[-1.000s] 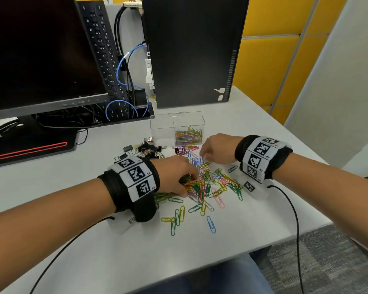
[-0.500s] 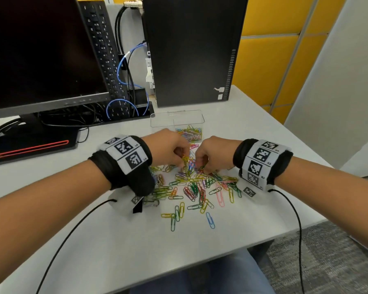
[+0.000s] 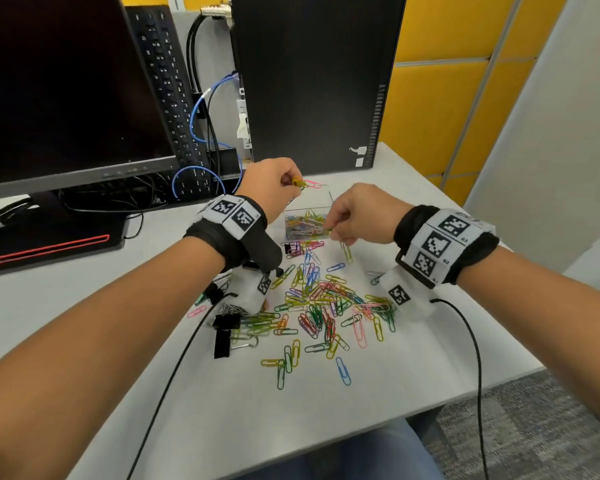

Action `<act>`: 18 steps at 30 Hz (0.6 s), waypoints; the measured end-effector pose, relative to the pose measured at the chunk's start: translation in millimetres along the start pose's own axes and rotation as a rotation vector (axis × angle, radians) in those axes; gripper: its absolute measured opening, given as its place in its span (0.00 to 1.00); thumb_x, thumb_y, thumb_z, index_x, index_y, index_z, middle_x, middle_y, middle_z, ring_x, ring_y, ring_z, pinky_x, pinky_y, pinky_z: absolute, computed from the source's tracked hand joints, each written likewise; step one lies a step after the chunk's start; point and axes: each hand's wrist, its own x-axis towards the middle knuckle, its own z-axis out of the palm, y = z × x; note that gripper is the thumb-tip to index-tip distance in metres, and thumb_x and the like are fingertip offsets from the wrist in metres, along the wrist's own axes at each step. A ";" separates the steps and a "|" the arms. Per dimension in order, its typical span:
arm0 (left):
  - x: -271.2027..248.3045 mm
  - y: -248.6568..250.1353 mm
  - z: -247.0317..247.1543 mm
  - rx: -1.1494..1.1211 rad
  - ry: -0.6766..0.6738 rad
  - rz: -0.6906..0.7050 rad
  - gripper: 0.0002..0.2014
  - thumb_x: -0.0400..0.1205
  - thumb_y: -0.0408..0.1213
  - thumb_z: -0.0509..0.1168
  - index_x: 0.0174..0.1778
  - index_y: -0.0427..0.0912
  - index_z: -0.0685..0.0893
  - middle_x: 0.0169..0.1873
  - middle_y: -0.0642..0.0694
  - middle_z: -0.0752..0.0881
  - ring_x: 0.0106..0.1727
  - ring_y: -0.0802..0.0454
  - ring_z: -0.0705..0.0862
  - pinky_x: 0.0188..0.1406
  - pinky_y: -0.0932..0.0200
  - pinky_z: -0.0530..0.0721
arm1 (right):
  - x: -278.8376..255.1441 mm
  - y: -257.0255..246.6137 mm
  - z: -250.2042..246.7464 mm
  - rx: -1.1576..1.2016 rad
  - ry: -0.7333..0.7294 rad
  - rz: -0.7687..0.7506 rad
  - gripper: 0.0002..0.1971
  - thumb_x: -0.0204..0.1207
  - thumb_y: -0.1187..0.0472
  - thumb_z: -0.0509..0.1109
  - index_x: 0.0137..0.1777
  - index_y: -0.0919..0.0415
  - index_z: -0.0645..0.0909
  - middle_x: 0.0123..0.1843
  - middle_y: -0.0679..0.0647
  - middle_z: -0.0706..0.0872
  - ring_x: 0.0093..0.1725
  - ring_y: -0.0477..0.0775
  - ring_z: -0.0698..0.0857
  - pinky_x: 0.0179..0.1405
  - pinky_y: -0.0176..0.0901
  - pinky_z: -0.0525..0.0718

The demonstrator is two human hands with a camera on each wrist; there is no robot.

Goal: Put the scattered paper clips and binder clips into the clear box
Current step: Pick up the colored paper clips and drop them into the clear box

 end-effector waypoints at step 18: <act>0.0 -15.8 9.3 0.215 -0.275 0.010 0.15 0.84 0.41 0.61 0.66 0.45 0.81 0.61 0.45 0.85 0.62 0.47 0.82 0.63 0.56 0.78 | 51.0 -16.0 -1.7 0.162 0.465 -0.023 0.06 0.77 0.65 0.71 0.52 0.61 0.86 0.43 0.54 0.87 0.45 0.53 0.88 0.54 0.44 0.87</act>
